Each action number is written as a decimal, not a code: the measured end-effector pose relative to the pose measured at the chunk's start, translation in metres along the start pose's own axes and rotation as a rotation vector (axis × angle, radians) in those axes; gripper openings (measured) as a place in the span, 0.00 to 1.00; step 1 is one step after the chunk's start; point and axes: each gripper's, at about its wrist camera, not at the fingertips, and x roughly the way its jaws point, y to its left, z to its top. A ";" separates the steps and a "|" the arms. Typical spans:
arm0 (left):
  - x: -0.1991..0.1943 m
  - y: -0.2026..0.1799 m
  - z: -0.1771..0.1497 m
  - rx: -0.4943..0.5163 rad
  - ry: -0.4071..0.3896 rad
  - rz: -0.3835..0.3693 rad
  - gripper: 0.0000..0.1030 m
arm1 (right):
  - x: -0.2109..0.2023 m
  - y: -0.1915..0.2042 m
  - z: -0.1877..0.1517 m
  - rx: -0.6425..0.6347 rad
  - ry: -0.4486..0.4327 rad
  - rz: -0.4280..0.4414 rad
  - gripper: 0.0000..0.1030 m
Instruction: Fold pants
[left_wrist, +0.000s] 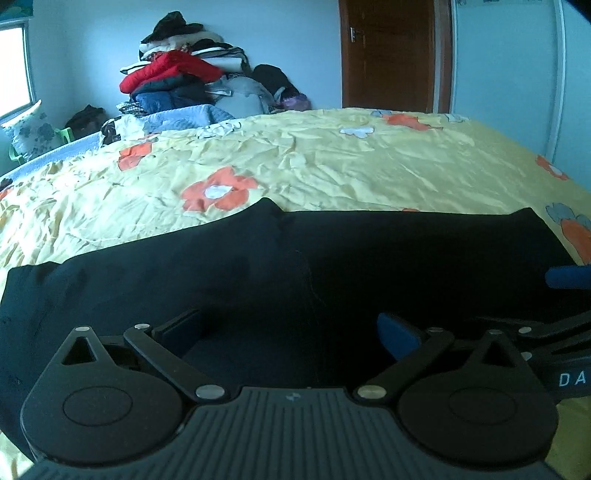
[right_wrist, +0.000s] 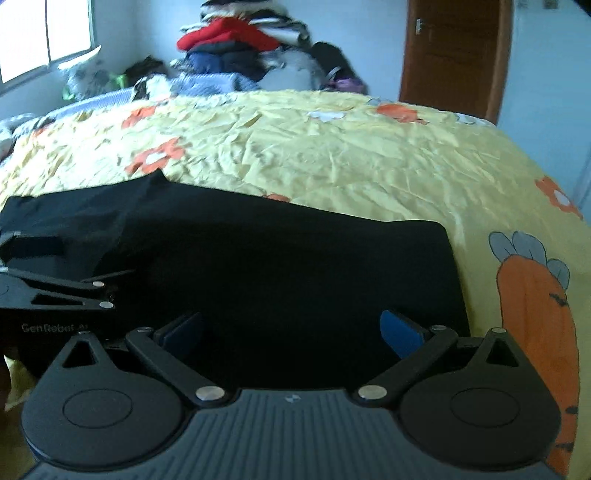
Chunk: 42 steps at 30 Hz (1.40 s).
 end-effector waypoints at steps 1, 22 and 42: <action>0.000 0.000 -0.001 0.000 -0.007 0.003 1.00 | 0.000 0.000 -0.001 0.003 -0.008 -0.005 1.00; 0.001 0.004 -0.008 -0.047 -0.040 -0.015 1.00 | 0.002 0.005 -0.010 -0.001 -0.084 -0.027 1.00; -0.032 0.030 -0.005 -0.052 -0.065 0.016 0.99 | 0.002 0.004 -0.010 -0.003 -0.085 -0.026 1.00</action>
